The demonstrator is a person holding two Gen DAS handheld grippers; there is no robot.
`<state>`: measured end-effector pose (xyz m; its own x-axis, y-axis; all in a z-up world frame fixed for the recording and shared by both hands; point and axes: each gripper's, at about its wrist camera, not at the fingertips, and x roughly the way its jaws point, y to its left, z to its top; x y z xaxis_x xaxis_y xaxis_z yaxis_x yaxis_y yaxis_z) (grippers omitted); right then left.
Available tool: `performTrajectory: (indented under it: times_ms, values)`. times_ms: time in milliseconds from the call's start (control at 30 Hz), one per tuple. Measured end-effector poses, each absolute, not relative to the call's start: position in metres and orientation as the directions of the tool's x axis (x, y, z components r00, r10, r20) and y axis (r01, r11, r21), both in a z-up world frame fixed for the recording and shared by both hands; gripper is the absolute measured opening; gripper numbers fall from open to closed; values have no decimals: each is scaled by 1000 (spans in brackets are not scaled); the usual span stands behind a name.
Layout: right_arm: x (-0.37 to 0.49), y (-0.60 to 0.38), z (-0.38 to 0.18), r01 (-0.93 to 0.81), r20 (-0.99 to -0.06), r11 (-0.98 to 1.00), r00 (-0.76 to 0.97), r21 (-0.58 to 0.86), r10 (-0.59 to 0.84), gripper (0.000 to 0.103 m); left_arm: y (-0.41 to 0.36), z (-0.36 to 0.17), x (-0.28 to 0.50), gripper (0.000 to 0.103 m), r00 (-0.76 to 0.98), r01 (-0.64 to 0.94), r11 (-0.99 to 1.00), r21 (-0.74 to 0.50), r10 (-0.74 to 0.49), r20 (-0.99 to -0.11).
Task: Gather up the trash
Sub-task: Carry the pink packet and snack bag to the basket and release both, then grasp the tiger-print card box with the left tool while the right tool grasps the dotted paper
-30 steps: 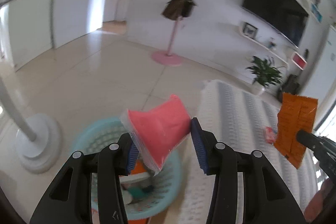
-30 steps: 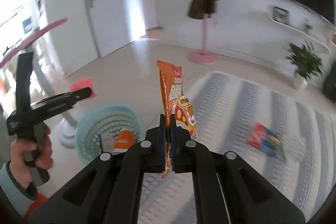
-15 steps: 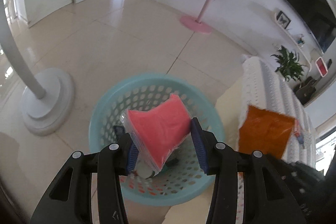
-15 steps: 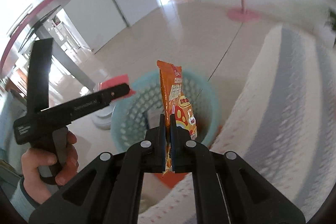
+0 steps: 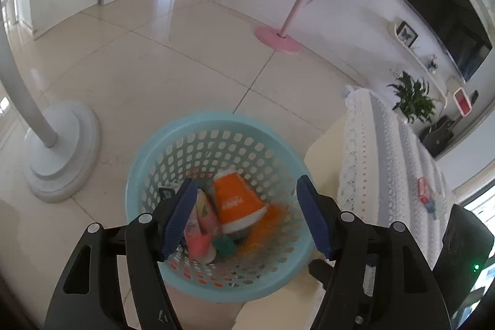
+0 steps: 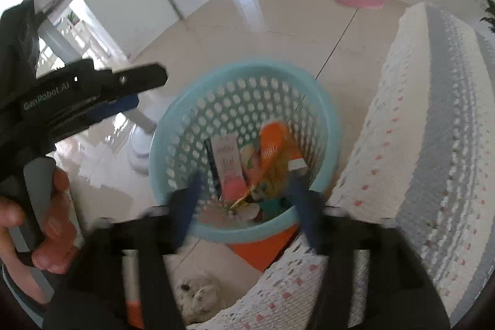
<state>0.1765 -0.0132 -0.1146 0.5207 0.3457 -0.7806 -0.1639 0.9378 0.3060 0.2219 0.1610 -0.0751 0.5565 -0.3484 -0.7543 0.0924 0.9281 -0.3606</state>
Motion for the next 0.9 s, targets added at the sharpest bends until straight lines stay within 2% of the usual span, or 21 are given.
performTrajectory:
  times_ms: [133, 267, 333, 467, 667, 833, 900]
  values:
    - [168, -22, -105, -171, -772, 942, 540, 290, 336, 60, 159, -68, 220, 65, 582, 99, 922, -374, -358, -730]
    - [159, -28, -92, -139, -774, 981, 602, 138, 194, 66, 148, -54, 216, 65, 621, 134, 920, -369, -368, -692]
    - [149, -37, -78, -114, -750, 991, 650, 65, 124, 70, 140, -46, 213, 65, 646, 158, 925, -345, -361, -673]
    - [133, -70, -53, -48, -694, 999, 720, -2, 33, 86, 111, -29, 203, 65, 701, 212, 940, -266, -336, -629]
    - [102, -159, -31, 188, -618, 981, 766, -45, -175, 86, 50, -20, 187, 73, 697, 315, 925, -213, -378, -609]
    - [72, -253, -30, 368, -608, 927, 721, -70, -333, 87, -16, -20, 171, 73, 650, 442, 879, -178, -451, -612]
    - [61, -292, -35, 456, -596, 884, 684, -102, -421, 87, -48, -21, 166, 77, 616, 500, 849, -171, -487, -619]
